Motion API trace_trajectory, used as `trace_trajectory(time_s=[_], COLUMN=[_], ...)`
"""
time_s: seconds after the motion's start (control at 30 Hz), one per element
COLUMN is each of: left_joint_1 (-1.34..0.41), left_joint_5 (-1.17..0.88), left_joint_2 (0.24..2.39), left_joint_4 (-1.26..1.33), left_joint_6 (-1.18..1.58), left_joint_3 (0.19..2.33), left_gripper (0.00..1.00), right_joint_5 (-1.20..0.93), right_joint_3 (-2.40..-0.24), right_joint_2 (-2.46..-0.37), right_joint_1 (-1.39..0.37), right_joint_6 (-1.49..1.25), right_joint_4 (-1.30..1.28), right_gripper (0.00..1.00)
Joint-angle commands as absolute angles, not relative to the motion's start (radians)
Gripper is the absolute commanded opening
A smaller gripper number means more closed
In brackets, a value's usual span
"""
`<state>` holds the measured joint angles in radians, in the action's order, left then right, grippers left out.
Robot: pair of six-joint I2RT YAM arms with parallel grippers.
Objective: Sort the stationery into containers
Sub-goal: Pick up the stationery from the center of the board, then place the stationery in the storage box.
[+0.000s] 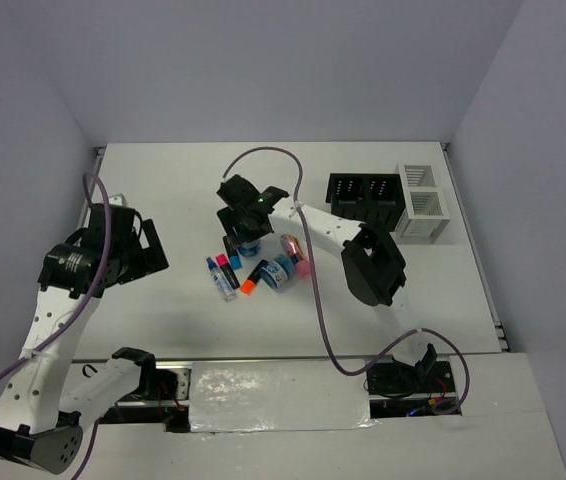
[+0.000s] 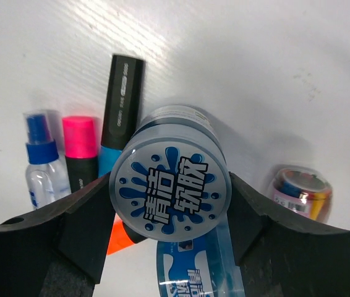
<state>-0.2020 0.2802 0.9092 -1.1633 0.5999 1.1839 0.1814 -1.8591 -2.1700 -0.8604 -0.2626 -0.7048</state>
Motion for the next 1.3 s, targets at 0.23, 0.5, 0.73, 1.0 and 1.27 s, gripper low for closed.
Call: trace_trajectory(time_s=[0.23, 0.5, 0.73, 1.0, 1.27], left_joint_1=[-0.206, -0.206, -0.206, -0.206, -0.204], left_joint_5=[0.259, 0.223, 0.192, 0.153, 0.134], left_joint_2=[0.933, 0.93, 0.971, 0.977, 1.0], left_joint_4=[-1.091, -1.046, -1.022, -0.971, -0.951], left_joint_6=[0.575, 0.575, 0.583, 0.583, 0.586], left_joint_3=[1.187, 1.161, 1.167, 1.137, 1.124], left_gripper=[0.99, 0.99, 0.99, 0.99, 0.99], right_joint_5=[0.256, 0.189, 0.172, 0.134, 0.141], right_joint_3=[-2.028, -1.879, -1.823, -1.697, -1.652], right_joint_2=[-1.858, -1.769, -1.773, -1.764, -1.752], right_joint_1=[-0.701, -0.434, -0.33, -0.272, -0.262], right_joint_6=[-0.274, -0.267, -0.244, -0.229, -0.215], right_joint_4=[-0.719, -0.73, -0.724, -0.666, -0.661], right_gripper=[0.24, 0.23, 0.23, 0.23, 0.23])
